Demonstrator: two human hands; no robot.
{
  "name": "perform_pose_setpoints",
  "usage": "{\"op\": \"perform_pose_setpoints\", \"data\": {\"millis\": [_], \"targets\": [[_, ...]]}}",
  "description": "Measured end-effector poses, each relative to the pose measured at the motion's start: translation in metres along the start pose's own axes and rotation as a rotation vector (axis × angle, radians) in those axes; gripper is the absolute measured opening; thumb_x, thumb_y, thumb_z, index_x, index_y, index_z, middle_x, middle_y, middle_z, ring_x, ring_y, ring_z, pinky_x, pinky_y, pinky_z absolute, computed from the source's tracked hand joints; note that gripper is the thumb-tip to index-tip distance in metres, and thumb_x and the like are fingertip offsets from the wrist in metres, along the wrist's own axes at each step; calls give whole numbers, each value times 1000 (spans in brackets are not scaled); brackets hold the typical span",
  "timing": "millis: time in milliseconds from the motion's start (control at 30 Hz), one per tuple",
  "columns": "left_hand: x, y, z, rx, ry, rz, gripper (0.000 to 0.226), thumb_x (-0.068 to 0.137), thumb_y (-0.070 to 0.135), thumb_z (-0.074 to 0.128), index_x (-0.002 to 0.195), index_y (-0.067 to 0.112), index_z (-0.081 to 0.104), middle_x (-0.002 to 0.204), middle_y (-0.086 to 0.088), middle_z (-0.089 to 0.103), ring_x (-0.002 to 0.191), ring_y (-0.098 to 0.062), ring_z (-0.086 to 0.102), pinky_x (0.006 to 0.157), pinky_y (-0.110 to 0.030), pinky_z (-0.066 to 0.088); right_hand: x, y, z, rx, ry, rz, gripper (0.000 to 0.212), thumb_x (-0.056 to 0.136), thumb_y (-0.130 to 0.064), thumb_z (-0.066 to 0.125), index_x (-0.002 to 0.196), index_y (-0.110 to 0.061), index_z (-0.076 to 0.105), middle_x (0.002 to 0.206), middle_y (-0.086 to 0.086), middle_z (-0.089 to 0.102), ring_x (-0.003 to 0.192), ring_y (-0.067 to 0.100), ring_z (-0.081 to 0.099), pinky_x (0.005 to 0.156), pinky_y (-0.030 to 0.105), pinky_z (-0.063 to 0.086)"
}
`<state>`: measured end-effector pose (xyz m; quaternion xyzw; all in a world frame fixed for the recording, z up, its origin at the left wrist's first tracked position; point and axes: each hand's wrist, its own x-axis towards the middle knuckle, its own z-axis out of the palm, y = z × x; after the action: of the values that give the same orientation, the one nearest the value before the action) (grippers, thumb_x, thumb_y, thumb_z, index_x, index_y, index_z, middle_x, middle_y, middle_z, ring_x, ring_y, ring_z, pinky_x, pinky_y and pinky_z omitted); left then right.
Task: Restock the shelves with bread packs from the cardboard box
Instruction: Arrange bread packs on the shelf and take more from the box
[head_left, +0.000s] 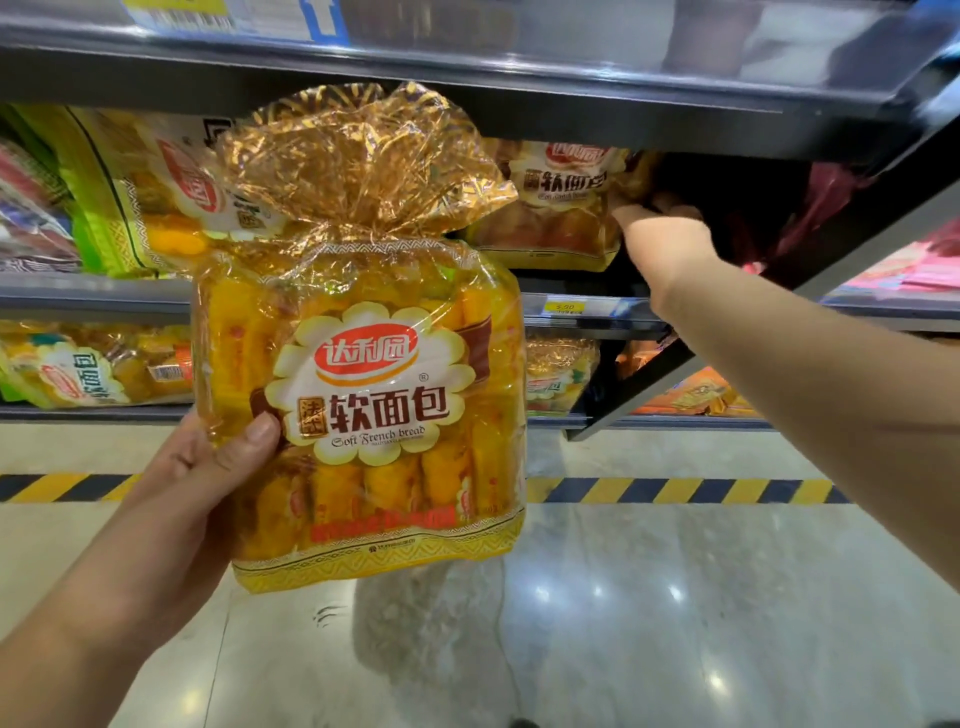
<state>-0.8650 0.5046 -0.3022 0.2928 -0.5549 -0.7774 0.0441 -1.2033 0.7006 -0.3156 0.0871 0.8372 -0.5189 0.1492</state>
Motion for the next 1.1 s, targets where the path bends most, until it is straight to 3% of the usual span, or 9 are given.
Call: {"op": "perform_pose_setpoints", "data": {"millis": [67, 200, 333, 433, 567, 700, 867, 967, 1100], "targets": [[1, 1, 10, -2, -12, 16, 99, 51, 61, 93, 140, 33, 59, 133, -6, 69, 117, -31, 69, 87, -49, 60, -23, 10, -10, 6, 4, 10, 61, 99, -40, 62, 152, -19, 43, 126, -5, 54, 115, 15, 51, 92, 27, 40], [10, 5, 35, -8, -77, 43, 91, 59, 56, 92, 139, 29, 60, 132, -7, 70, 118, -29, 69, 85, -46, 61, -66, 23, -27, 14, -145, -189, 50, 100, -44, 59, 145, -22, 52, 134, -6, 64, 125, 10, 59, 112, 37, 46], [23, 11, 66, 1, -153, 136, 61, 90, 34, 72, 147, 24, 52, 138, -5, 66, 127, -27, 64, 95, -50, 57, -107, 25, -57, 75, -369, -259, 31, 106, -52, 44, 108, -33, 68, 98, -21, 73, 96, -3, 68, 106, 35, 50], [25, 19, 92, 7, -175, 187, 54, 94, 18, 52, 147, 22, 49, 135, -1, 68, 125, -22, 65, 91, -37, 59, -134, 32, -81, 89, -468, -323, 41, 101, -54, 44, 126, -30, 64, 117, -14, 72, 113, 3, 67, 101, 30, 52], [25, 34, 117, 130, -229, 289, 56, 87, 27, 62, 142, 30, 51, 133, 4, 69, 122, -17, 66, 91, -33, 59, -144, 42, -107, 138, -425, -422, 55, 86, -25, 77, 136, -20, 56, 128, -3, 70, 121, 15, 66, 99, 35, 55], [33, 43, 139, 540, 40, 406, 34, 79, 50, 76, 104, 62, 57, 129, 12, 63, 115, -3, 63, 94, -27, 53, -143, 41, -109, 191, -178, -477, 43, 85, -10, 82, 119, -26, 61, 117, -6, 73, 114, 12, 68, 100, 31, 54], [56, 31, 162, 564, 230, 457, 27, 95, 36, 70, 115, 21, 60, 121, 6, 65, 114, -5, 60, 89, -23, 54, -139, 38, -80, 273, 42, -431, 40, 87, -5, 77, 120, -24, 67, 125, 3, 67, 113, 10, 67, 100, 37, 55], [67, 26, 173, 417, 180, 431, 22, 102, 23, 61, 114, 23, 43, 101, 13, 57, 96, 6, 56, 89, -14, 48, -127, 35, -66, 305, 59, -393, 40, 94, -5, 69, 131, -17, 62, 121, -5, 71, 111, 4, 67, 96, 24, 55], [88, 20, 170, 499, 102, 381, 24, 106, 14, 50, 111, 21, 28, 88, 12, 36, 69, 12, 44, 75, -8, 42, -104, 36, -55, 120, -65, -295, 48, 104, -29, 57, 147, -34, 37, 128, -19, 62, 101, -23, 55, 80, -2, 40]]}}
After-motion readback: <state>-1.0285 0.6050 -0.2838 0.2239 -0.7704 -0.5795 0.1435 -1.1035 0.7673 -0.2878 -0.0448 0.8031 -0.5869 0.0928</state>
